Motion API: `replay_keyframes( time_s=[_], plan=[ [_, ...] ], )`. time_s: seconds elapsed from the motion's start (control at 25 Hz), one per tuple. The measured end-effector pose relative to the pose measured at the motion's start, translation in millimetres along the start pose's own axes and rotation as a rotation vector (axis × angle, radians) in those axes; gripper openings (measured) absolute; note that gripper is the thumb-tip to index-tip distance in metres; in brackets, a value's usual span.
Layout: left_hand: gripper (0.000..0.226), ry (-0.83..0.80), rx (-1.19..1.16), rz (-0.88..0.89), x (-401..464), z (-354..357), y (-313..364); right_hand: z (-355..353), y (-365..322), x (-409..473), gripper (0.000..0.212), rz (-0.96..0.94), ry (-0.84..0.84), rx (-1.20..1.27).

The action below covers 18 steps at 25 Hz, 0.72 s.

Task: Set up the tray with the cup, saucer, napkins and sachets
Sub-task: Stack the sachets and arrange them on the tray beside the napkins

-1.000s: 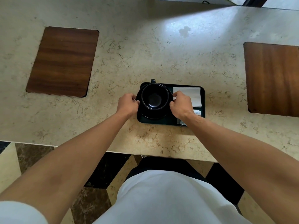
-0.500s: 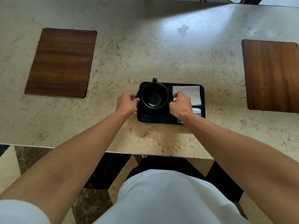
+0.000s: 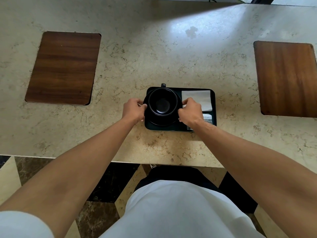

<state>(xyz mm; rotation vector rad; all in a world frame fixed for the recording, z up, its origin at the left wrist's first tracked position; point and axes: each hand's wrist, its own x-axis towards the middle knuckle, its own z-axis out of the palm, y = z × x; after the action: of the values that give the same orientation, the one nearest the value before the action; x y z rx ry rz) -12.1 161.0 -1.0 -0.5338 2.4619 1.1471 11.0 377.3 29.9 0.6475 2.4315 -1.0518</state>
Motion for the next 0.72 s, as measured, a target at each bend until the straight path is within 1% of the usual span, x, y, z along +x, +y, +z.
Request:
replay_keyframes(
  time_s=[0.08, 0.12, 0.16, 0.24, 0.28, 0.36, 0.44, 0.52, 0.72],
  plan=[
    [0.022, -0.003, 0.006, -0.003, -2, 0, 0, 1, 0, -1, 0.027, -0.021, 0.022, -0.023],
    [0.025, 0.024, 0.023, 0.01, -4, -1, 0, 1, 0, -1, 0.028, -0.05, 0.053, -0.049],
    [0.027, 0.075, 0.053, 0.047, -6, -1, 0, 1, 0, -2, 0.031, -0.088, 0.09, -0.074],
    [0.027, 0.163, 0.109, 0.183, -10, -4, 0, 1, -2, -4, 0.035, -0.173, 0.145, -0.081],
    [0.029, 0.159, 0.117, 0.258, -12, -6, 1, 1, -3, -5, 0.033, -0.215, 0.147, -0.066],
    [0.04, 0.078, 0.087, 0.357, -16, -7, 2, 1, -4, -6, 0.031, -0.289, 0.11, -0.038],
    [0.052, -0.011, 0.027, 0.356, -20, -6, 5, 1, -5, -8, 0.033, -0.309, 0.061, 0.0],
    [0.059, -0.054, -0.052, 0.313, -24, -3, 10, 0, -5, -10, 0.036, -0.299, 0.021, 0.034],
    [0.059, -0.099, -0.246, 0.254, -31, 1, 12, -3, -9, -12, 0.046, -0.272, -0.056, 0.108]
  ],
)
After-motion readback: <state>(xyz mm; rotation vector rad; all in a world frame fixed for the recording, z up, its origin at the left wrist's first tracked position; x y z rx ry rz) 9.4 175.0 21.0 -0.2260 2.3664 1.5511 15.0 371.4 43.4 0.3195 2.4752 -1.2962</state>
